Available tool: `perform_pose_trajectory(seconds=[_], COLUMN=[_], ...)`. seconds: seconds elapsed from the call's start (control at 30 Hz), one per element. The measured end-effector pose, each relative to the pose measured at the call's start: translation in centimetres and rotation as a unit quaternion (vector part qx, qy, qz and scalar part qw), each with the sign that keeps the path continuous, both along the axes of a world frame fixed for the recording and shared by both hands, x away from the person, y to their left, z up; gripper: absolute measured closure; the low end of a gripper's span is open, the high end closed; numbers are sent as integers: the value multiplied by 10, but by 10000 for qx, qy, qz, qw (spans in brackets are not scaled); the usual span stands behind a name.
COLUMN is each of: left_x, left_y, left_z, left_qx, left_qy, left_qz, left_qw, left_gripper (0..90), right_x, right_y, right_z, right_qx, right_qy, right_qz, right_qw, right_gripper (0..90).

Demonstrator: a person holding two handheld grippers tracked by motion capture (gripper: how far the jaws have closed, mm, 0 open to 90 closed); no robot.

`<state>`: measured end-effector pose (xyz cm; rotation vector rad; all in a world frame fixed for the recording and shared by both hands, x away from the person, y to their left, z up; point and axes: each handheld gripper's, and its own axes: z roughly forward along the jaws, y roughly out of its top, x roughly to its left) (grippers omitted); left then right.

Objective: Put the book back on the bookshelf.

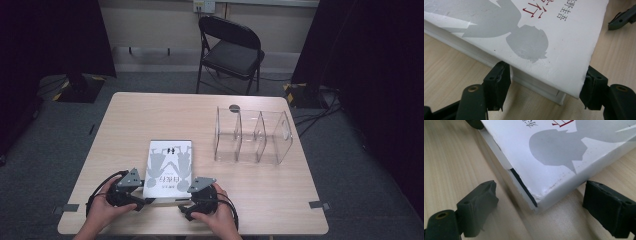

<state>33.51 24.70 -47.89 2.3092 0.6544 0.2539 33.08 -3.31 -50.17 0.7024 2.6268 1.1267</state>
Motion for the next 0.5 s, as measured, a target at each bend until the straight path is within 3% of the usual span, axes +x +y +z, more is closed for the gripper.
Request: perform_pose_trajectory(seconds=[0.13, 0.37, 0.5], left_x=[2, 6, 9], left_y=[1, -6, -8], left_z=[10, 14, 14], left_qx=[-221, -377, -374], left_qy=[40, 421, 432], left_qz=[8, 110, 192], left_qw=[9997, 9983, 9982], left_gripper=[326, 210, 176], right_x=[0, 0, -1], right_y=[0, 1, 1], right_z=[0, 0, 0], right_qx=[-6, -1, 0], right_qy=[-4, -10, -7], right_qz=[-9, -16, -38], right_qw=[10000, 10000, 10000], right_gripper=[101, 100, 100])
